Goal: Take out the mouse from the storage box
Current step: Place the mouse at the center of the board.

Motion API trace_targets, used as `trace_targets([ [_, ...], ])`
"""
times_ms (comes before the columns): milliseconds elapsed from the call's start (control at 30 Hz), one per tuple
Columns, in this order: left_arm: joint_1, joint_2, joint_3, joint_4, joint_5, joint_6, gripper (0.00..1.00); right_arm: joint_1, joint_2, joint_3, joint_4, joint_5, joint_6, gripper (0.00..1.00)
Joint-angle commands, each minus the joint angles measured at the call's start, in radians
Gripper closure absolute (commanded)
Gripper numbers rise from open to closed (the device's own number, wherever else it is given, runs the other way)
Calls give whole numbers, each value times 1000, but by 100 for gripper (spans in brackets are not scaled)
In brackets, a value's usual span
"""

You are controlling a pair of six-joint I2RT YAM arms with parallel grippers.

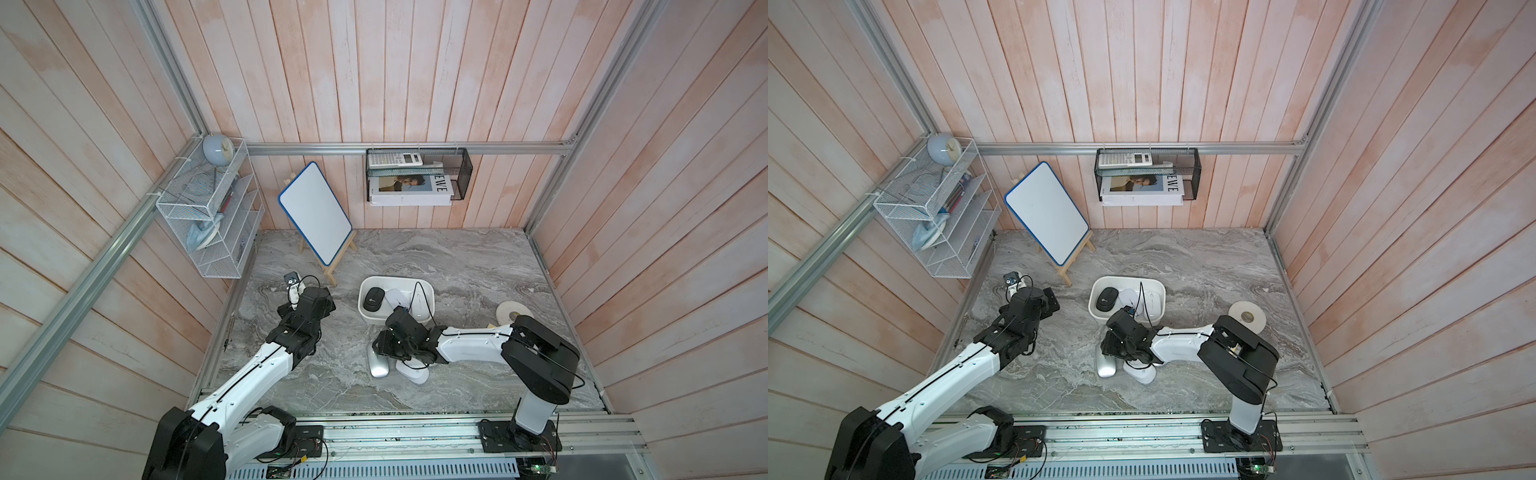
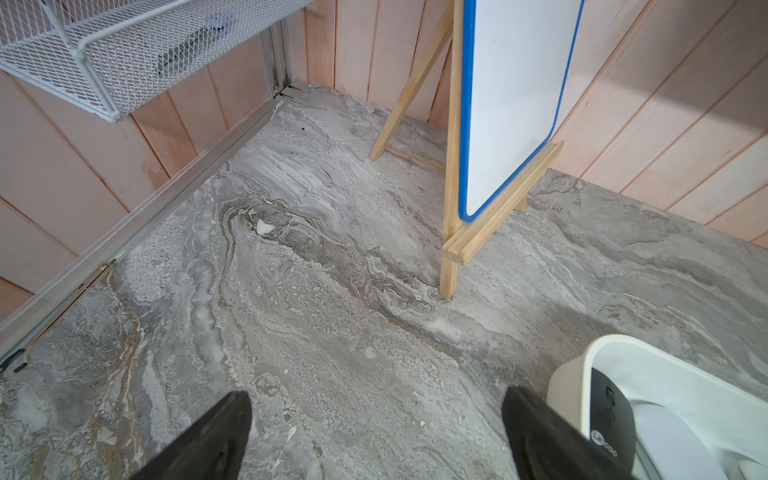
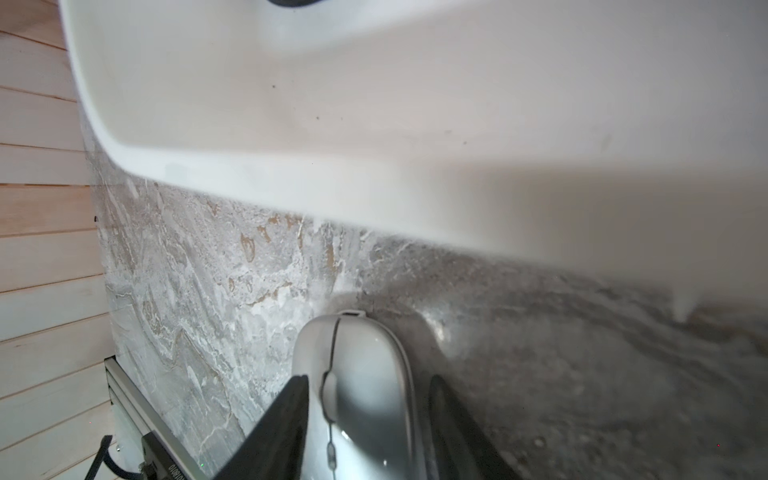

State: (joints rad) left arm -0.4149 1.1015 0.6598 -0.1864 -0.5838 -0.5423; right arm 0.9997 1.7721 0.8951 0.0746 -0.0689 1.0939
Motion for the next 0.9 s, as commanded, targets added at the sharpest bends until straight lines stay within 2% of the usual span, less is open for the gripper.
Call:
trace_targets([
  [0, 5, -3, -15, 19, -5, 16, 0, -3, -46, -12, -75, 53, -17, 46],
  [133, 5, -18, -29, 46, 7, 24, 0, 3, -101, 0, -159, 106, -55, 42],
  [400, 5, -60, -56, 81, 10, -40, 0, 22, -220, 50, -322, 195, -168, 37],
  [533, 5, -53, -60, 105, 112, -34, 0, 22, -281, 101, -457, 268, -245, 37],
  [667, -3, -14, 3, 63, 264, -51, 0, 20, -356, 127, -578, 428, -259, 35],
  [767, -39, 35, 74, -14, 294, -68, 0, 16, -427, 90, -588, 547, -321, 32],
  [867, -110, 102, 153, -91, 284, -75, 0, -13, -484, 66, -613, 570, -363, 29],
])
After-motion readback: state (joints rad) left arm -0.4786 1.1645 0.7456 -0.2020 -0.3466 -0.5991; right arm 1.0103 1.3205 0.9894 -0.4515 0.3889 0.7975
